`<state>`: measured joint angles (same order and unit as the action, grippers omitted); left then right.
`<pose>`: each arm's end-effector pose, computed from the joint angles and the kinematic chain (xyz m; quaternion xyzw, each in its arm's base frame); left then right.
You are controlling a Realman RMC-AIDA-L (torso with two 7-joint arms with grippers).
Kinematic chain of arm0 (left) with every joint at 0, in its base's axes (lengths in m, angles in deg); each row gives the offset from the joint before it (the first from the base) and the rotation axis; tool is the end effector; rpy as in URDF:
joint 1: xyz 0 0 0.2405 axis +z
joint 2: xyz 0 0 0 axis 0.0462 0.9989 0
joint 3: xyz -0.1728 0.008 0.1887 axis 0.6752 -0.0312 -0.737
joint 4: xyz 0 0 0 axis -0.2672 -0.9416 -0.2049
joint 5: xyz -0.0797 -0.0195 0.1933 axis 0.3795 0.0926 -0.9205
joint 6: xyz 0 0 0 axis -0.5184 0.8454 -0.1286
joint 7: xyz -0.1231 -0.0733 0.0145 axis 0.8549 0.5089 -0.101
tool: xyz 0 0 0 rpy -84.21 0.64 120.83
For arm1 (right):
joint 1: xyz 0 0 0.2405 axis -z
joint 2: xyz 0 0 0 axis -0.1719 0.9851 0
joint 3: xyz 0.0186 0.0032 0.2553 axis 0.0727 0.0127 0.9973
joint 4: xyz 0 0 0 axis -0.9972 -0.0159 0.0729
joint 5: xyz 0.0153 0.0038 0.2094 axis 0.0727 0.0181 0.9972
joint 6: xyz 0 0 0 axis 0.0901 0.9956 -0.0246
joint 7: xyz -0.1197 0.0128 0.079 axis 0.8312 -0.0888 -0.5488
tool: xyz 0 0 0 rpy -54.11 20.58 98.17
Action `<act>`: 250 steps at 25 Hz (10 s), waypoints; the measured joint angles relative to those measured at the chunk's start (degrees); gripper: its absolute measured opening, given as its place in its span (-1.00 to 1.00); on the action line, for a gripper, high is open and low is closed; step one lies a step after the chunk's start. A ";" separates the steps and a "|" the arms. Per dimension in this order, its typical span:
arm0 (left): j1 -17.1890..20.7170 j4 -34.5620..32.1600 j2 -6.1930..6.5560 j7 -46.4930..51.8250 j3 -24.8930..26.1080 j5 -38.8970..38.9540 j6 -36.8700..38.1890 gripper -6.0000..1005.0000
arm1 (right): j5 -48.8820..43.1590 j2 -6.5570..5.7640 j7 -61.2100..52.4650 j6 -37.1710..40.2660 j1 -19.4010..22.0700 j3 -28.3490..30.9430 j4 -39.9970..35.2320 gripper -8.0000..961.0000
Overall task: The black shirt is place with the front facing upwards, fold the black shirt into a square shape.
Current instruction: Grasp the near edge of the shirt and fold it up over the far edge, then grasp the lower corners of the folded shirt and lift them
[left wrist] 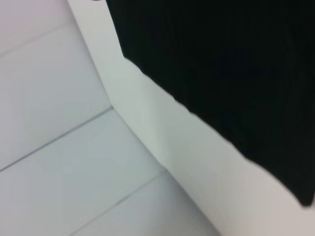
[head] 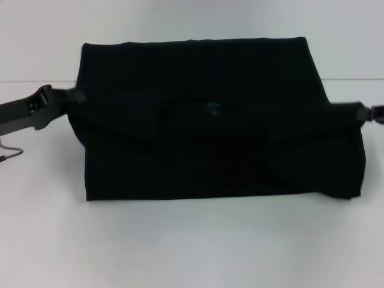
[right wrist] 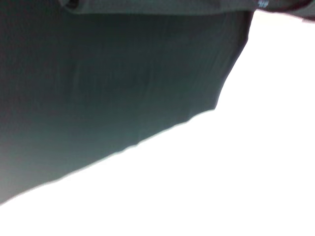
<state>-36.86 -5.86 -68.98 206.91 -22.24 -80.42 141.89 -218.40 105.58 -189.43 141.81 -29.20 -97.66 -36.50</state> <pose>-0.3010 0.3882 0.0690 -0.6810 -0.6140 -0.3582 0.1760 0.3022 0.3914 0.0941 -0.7666 0.5553 0.2371 0.2183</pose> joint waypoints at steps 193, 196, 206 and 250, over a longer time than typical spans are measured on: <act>9.59 -3.09 -5.75 -47.39 -26.44 8.68 -5.00 -0.93 | -10.94 -4.75 -16.21 7.06 -0.57 -18.26 -8.18 0.75; 9.57 -3.12 -5.56 -46.62 -26.39 8.69 -4.51 -0.93 | -17.33 -4.76 -19.94 6.12 -3.69 -18.27 -8.18 0.75; 9.68 -2.45 -3.82 -44.74 -26.46 8.59 -0.57 -0.93 | -21.24 -1.65 -18.67 -6.99 -8.15 -18.27 -0.93 0.75; 9.50 -2.66 0.87 -32.46 -26.95 7.72 18.52 -0.93 | -19.97 -0.54 -14.18 4.42 -5.99 -19.82 -3.03 -0.80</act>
<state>-27.35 -8.51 -68.10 174.45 -49.19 -72.70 160.41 -238.36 105.04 -203.61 146.24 -35.20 -117.48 -39.53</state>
